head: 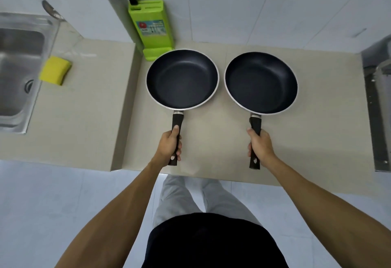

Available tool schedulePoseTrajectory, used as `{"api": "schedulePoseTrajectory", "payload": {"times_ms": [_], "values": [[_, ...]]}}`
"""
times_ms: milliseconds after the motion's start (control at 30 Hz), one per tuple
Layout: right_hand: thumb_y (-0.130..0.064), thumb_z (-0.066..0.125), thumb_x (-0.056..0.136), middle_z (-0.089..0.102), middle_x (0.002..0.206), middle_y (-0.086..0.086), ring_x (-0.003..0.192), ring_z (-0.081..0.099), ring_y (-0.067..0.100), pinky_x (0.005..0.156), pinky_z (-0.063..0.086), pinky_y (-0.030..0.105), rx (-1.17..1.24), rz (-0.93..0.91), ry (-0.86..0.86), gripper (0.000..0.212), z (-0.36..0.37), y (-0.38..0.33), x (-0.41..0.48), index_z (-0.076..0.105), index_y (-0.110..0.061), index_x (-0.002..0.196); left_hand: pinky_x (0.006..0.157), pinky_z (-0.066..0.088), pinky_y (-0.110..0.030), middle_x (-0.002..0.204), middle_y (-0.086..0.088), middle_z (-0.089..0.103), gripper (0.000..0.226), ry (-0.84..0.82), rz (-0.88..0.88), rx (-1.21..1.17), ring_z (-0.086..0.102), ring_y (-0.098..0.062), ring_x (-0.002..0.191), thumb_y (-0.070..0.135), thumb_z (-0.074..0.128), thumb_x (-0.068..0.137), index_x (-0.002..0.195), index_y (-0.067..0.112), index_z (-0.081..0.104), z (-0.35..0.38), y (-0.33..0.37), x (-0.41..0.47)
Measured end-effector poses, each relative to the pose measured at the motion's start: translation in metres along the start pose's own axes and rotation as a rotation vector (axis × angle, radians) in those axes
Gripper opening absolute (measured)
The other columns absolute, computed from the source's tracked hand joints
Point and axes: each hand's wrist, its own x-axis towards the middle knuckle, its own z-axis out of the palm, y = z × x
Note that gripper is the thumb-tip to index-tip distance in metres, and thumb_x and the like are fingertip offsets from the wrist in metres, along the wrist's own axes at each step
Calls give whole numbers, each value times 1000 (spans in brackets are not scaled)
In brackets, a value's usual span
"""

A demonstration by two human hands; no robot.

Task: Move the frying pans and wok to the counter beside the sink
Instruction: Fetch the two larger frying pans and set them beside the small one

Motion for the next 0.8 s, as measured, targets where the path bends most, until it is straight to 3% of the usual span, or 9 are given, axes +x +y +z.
{"api": "schedulePoseTrajectory", "payload": {"times_ms": [200, 433, 600, 800], "values": [[-33, 55, 102, 58, 64, 14, 37, 54, 22, 39, 46, 28, -105, -64, 7, 29, -37, -14, -18, 57, -4, 97, 31, 44, -26, 50, -4, 46, 51, 68, 91, 119, 43, -11, 31, 45, 38, 108, 86, 2, 54, 10, 16, -35], [-32, 57, 100, 58, 60, 13, 31, 53, 18, 34, 43, 25, -173, -239, 10, 27, -60, -56, -30, 56, -6, 91, 31, 41, -25, 50, -2, 46, 49, 144, 187, 65, 40, -12, 31, 46, 41, 107, 83, 5, 52, -22, 30, -76], [-28, 59, 99, 57, 56, 12, 35, 54, 22, 38, 46, 33, -198, -350, -25, 26, -34, -83, -39, 55, -6, 88, 32, 41, -26, 45, 1, 44, 48, 267, 263, -68, 40, -14, 31, 44, 41, 107, 84, 3, 52, -48, 37, -101], [-23, 61, 98, 55, 57, 13, 33, 50, 18, 35, 45, 31, -345, -444, -152, 22, 34, -98, -73, 55, -5, 88, 34, 43, -28, 49, -3, 45, 49, 448, 284, -159, 41, -16, 33, 45, 42, 106, 76, 7, 53, -114, 18, -135]]}}
